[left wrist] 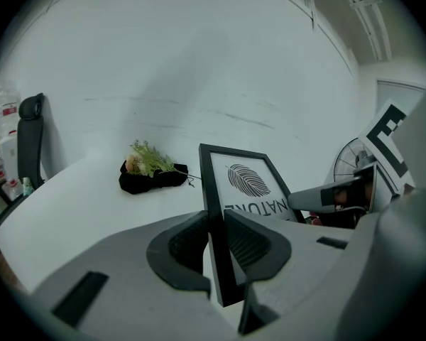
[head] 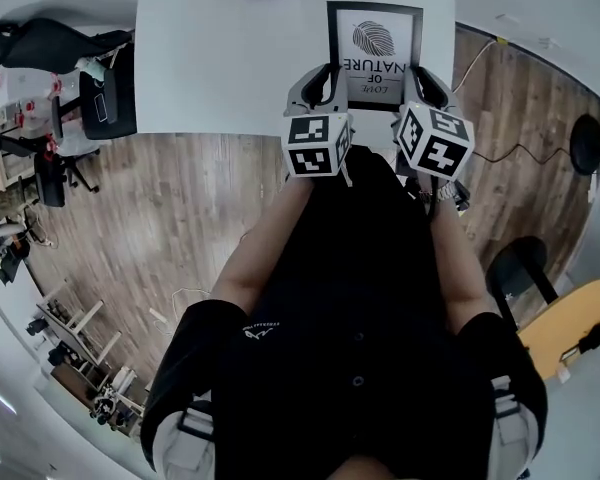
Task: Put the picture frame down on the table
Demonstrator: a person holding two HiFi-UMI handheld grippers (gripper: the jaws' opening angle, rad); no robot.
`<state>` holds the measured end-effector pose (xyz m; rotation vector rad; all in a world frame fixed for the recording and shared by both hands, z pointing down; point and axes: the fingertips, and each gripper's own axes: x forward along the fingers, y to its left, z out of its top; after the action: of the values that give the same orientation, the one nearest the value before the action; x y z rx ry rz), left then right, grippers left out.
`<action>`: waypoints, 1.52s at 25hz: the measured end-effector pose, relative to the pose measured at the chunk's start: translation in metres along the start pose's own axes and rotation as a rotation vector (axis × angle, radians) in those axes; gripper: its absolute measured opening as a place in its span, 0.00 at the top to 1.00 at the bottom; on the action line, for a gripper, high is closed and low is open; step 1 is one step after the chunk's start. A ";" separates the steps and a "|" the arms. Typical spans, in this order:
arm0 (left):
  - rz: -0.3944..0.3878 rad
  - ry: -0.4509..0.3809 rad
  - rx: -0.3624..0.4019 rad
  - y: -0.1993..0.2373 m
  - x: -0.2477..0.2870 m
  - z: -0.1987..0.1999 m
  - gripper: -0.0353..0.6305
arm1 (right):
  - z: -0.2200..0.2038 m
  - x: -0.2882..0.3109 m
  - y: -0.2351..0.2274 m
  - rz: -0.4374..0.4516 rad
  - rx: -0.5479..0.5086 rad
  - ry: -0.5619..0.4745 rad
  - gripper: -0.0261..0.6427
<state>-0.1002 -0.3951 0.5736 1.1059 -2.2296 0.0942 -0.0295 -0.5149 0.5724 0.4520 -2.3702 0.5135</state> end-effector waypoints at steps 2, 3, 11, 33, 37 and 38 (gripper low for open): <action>-0.003 0.011 -0.008 0.001 0.009 -0.007 0.84 | -0.005 0.009 -0.004 -0.004 -0.002 0.017 0.86; -0.004 0.017 -0.014 0.002 0.013 -0.011 0.84 | -0.008 0.014 -0.007 -0.006 -0.003 0.024 0.86; -0.012 0.102 -0.032 0.009 0.044 -0.047 0.84 | -0.041 0.042 -0.022 -0.016 0.023 0.091 0.86; 0.013 0.292 -0.076 0.032 0.092 -0.127 0.84 | -0.117 0.102 -0.039 -0.009 0.043 0.254 0.86; 0.017 0.301 -0.079 0.034 0.097 -0.131 0.84 | -0.121 0.107 -0.041 -0.013 0.045 0.270 0.86; 0.017 0.304 -0.082 0.035 0.098 -0.133 0.84 | -0.122 0.108 -0.041 -0.010 0.043 0.272 0.86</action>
<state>-0.1010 -0.3964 0.7419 0.9590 -1.9542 0.1652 -0.0246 -0.5129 0.7406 0.3867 -2.0989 0.5831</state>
